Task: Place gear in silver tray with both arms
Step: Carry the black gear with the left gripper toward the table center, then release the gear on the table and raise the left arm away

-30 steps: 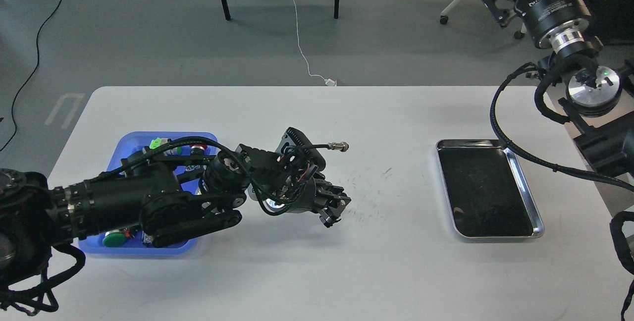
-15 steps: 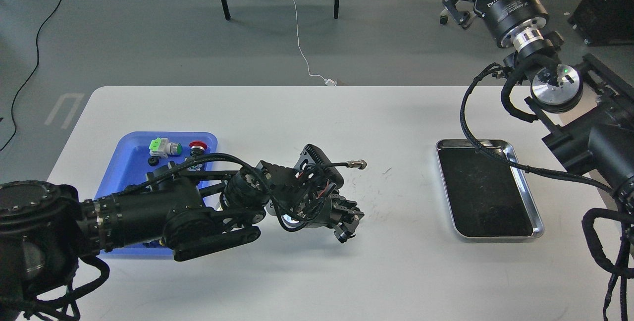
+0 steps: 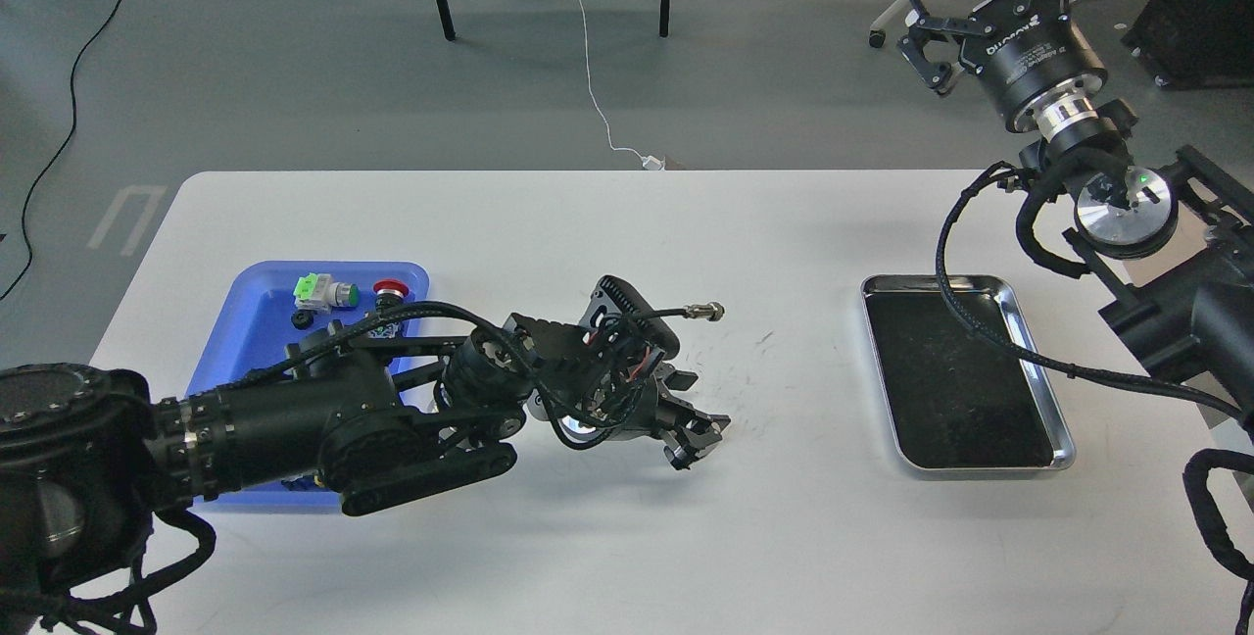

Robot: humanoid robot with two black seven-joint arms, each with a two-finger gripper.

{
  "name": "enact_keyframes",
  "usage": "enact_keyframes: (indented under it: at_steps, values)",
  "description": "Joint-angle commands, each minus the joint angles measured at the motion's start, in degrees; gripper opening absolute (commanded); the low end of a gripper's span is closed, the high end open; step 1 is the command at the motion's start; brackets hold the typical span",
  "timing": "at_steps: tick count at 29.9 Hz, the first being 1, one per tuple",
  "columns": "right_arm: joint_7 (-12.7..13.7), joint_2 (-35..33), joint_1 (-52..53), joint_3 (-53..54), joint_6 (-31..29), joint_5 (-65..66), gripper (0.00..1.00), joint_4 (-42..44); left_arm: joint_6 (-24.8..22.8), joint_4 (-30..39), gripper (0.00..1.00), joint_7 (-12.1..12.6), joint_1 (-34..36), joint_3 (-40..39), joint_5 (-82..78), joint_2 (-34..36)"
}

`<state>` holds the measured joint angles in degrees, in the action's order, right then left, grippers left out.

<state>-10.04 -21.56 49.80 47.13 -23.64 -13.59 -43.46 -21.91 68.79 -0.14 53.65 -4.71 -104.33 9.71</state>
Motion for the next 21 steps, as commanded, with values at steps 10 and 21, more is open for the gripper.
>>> enact_keyframes:
  at_steps: [10, 21]
  values:
    - [-0.33, -6.31, 2.66, -1.78, -0.18, 14.28, 1.0, -2.68, -0.07, -5.16, 0.81, -0.83, 0.14, -23.84, 53.74, 12.96]
    - [-5.69, -5.17, 24.88, -35.58, -0.09, 20.71, 0.99, -2.68, -0.24, -19.73, 0.97, -1.1, -1.61, -35.72, 101.21, 17.36]
